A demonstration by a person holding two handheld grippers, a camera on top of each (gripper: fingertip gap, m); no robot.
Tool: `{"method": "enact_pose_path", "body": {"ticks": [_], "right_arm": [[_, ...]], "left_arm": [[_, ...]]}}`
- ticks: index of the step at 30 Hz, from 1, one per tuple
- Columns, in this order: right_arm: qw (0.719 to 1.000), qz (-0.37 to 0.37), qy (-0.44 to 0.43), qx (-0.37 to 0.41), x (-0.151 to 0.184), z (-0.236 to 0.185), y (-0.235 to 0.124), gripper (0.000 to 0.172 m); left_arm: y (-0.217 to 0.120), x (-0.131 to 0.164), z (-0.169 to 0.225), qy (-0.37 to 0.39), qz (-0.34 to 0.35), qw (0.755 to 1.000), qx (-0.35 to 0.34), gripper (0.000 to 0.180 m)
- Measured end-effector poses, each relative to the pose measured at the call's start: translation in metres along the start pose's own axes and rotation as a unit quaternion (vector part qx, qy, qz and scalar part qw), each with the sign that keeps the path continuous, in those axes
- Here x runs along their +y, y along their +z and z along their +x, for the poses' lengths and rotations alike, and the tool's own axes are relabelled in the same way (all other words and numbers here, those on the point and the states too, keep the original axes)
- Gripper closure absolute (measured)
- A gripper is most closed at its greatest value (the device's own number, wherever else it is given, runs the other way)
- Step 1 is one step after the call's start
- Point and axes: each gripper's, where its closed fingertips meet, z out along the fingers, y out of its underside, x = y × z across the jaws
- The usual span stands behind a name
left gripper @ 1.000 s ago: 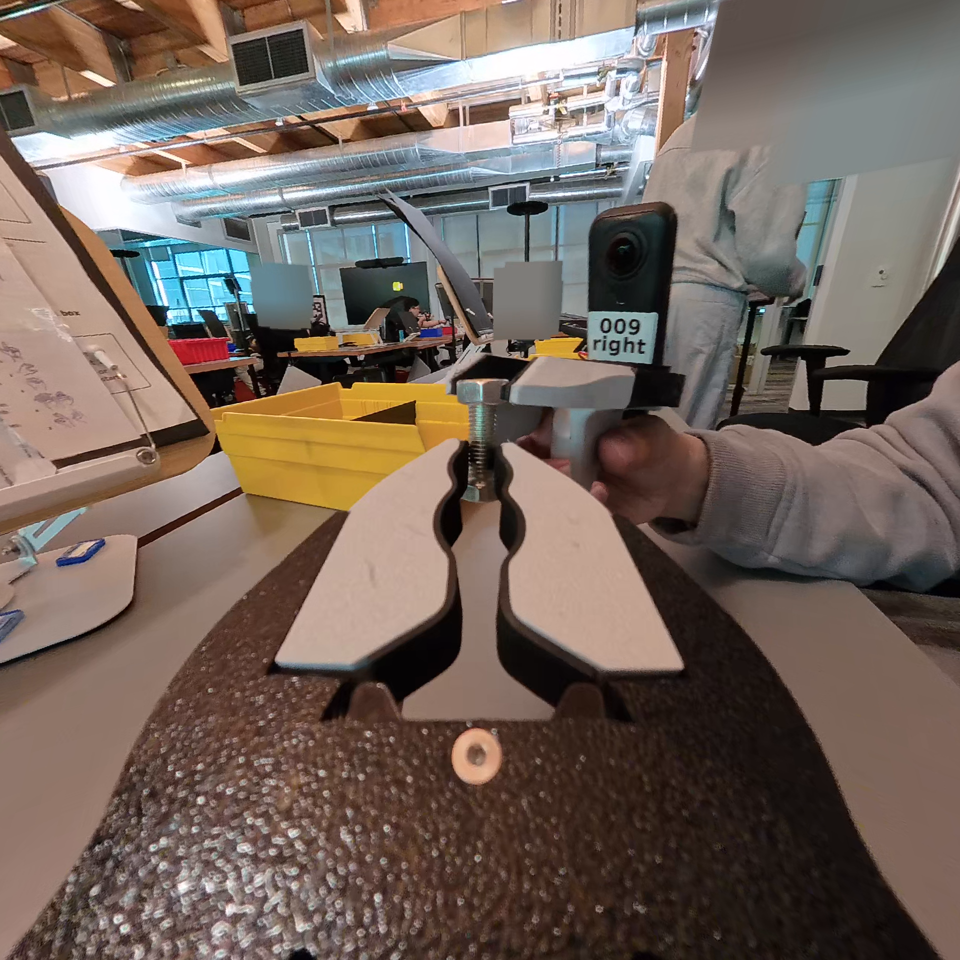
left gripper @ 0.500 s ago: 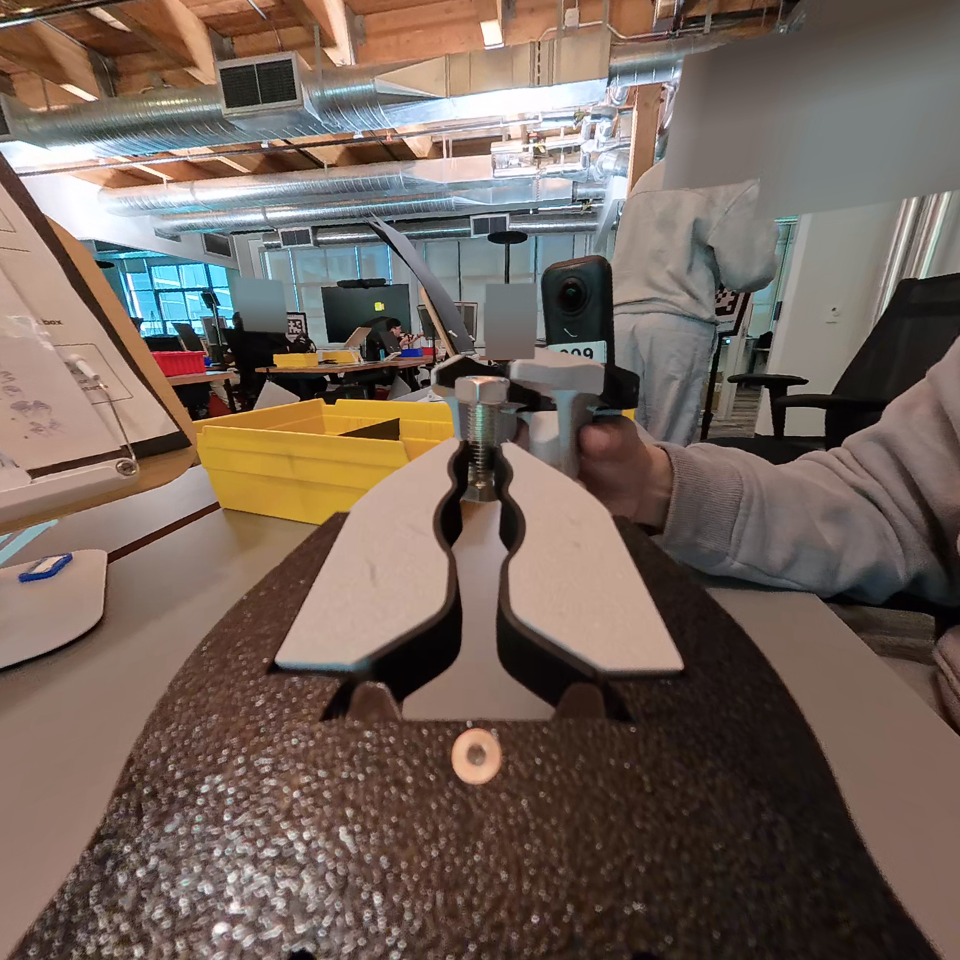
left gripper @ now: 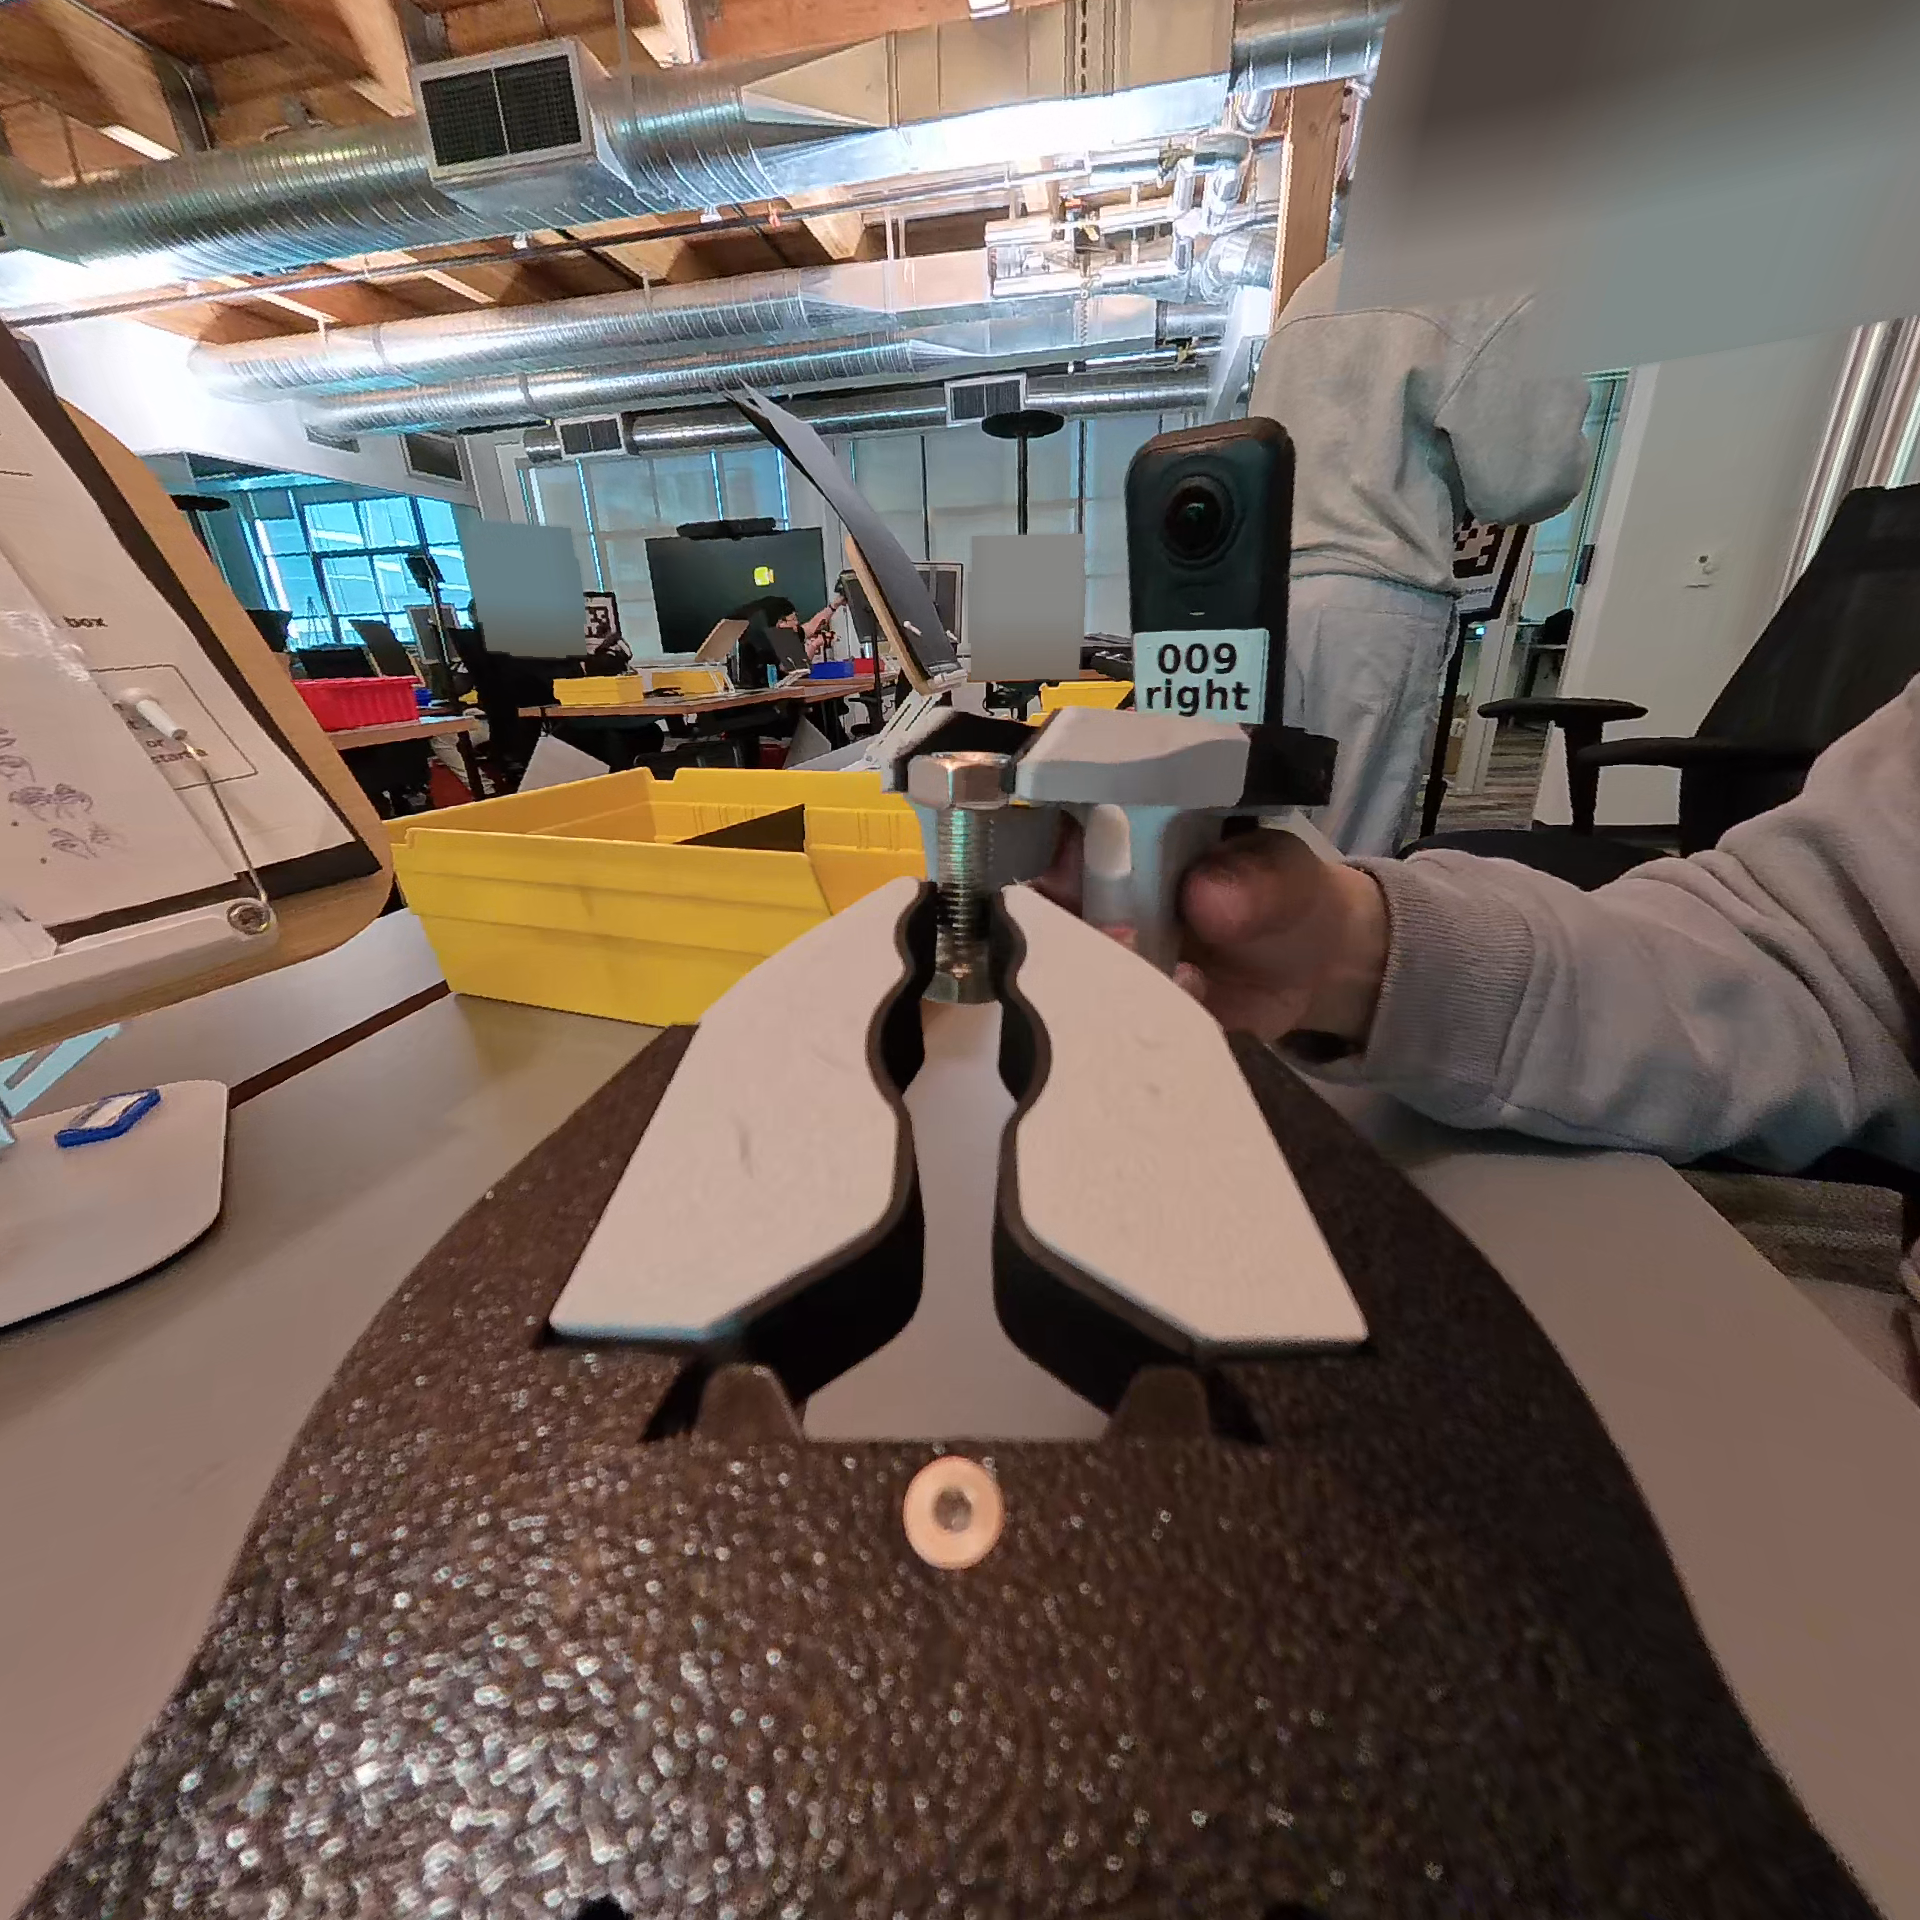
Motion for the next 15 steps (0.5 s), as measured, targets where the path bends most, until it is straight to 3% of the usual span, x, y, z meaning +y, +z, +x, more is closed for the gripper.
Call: {"method": "enact_pose_path", "body": {"ticks": [10, 15], "right_arm": [[0.996, 0.019, 0.021, -0.09, -0.01, -0.018, -0.007, 0.153], [0.996, 0.016, 0.023, -0.083, -0.008, -0.015, -0.009, 0.153]], "left_arm": [[0.001, -0.009, 0.021, -0.027, 0.028, 0.996, 0.075, 0.172], [0.001, -0.007, 0.018, -0.023, 0.021, 0.997, 0.068, 0.172]]}}
